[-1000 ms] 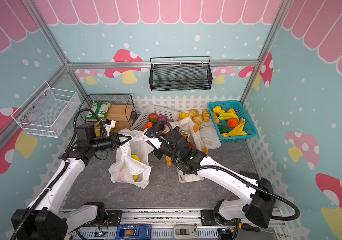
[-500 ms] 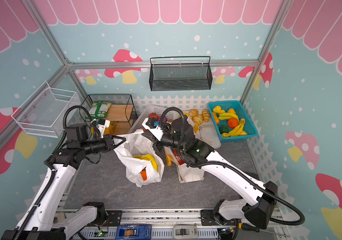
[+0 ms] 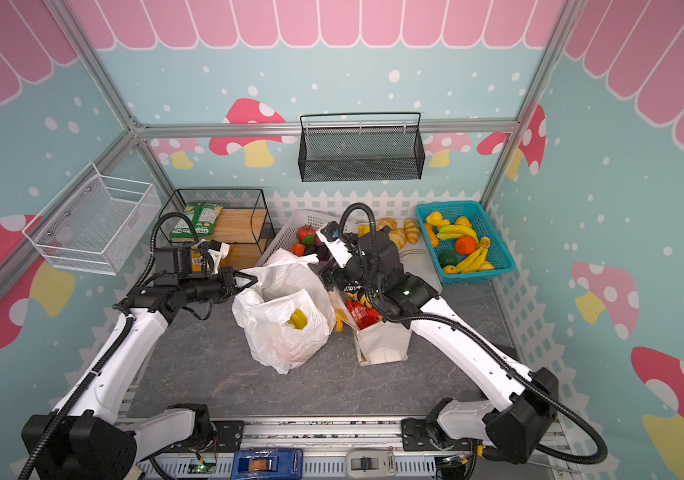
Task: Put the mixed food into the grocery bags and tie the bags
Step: 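Move the right gripper back over the teal fruit basket, then grasp the red-orange fruit in the teal basket with the right gripper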
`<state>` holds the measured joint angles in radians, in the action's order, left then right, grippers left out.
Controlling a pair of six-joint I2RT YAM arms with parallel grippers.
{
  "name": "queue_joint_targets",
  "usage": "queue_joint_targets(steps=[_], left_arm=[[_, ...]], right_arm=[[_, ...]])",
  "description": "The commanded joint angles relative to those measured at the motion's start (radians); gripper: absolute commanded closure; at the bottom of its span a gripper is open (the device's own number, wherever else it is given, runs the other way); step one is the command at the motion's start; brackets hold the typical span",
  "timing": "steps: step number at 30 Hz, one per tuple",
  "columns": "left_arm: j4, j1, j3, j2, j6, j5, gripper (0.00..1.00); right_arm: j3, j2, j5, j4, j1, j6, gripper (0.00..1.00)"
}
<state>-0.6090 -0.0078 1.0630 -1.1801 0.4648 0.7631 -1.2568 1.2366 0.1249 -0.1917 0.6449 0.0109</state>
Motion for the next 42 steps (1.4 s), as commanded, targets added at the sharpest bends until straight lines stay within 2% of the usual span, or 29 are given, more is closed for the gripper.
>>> queue_joint_targets(steps=[1, 5, 9, 11, 14, 19, 23, 26, 32, 42], left_arm=[[0.035, 0.005, -0.018, -0.010, -0.004, -0.012, 1.00], [0.048, 0.008, -0.020, -0.014, 0.006, 0.008, 1.00], [0.073, 0.009, -0.036, 0.003, 0.020, 0.015, 1.00], [0.088, 0.009, -0.046, 0.012, 0.030, 0.018, 1.00], [0.100, 0.009, -0.050, 0.015, 0.041, 0.025, 1.00], [0.118, 0.009, -0.062, 0.020, 0.055, 0.031, 1.00], [0.126, 0.009, -0.067, 0.022, 0.060, 0.033, 1.00], [0.129, 0.008, -0.068, 0.021, 0.062, 0.033, 1.00], [0.130, 0.010, -0.070, 0.019, 0.063, 0.035, 1.00], [0.132, 0.010, -0.080, 0.025, 0.064, 0.030, 1.00]], right_arm=[[0.041, -0.087, -0.009, -0.004, -0.101, 0.014, 0.10], [0.059, -0.081, 0.030, 0.013, -0.359, -0.030, 0.10], [0.088, 0.019, 0.077, 0.082, -0.659, -0.186, 0.10], [0.102, 0.089, 0.078, 0.122, -0.769, -0.257, 0.11], [0.086, 0.220, 0.034, 0.168, -0.865, -0.309, 0.13], [-0.030, 0.481, 0.005, 0.164, -0.931, -0.322, 0.14], [-0.136, 0.650, -0.068, 0.138, -0.939, -0.310, 0.14], [-0.227, 0.762, -0.077, 0.096, -0.938, -0.303, 0.15], [-0.356, 0.878, -0.011, 0.010, -0.935, -0.289, 0.16], [-0.444, 0.935, -0.177, 0.000, -0.937, -0.278, 0.14]])
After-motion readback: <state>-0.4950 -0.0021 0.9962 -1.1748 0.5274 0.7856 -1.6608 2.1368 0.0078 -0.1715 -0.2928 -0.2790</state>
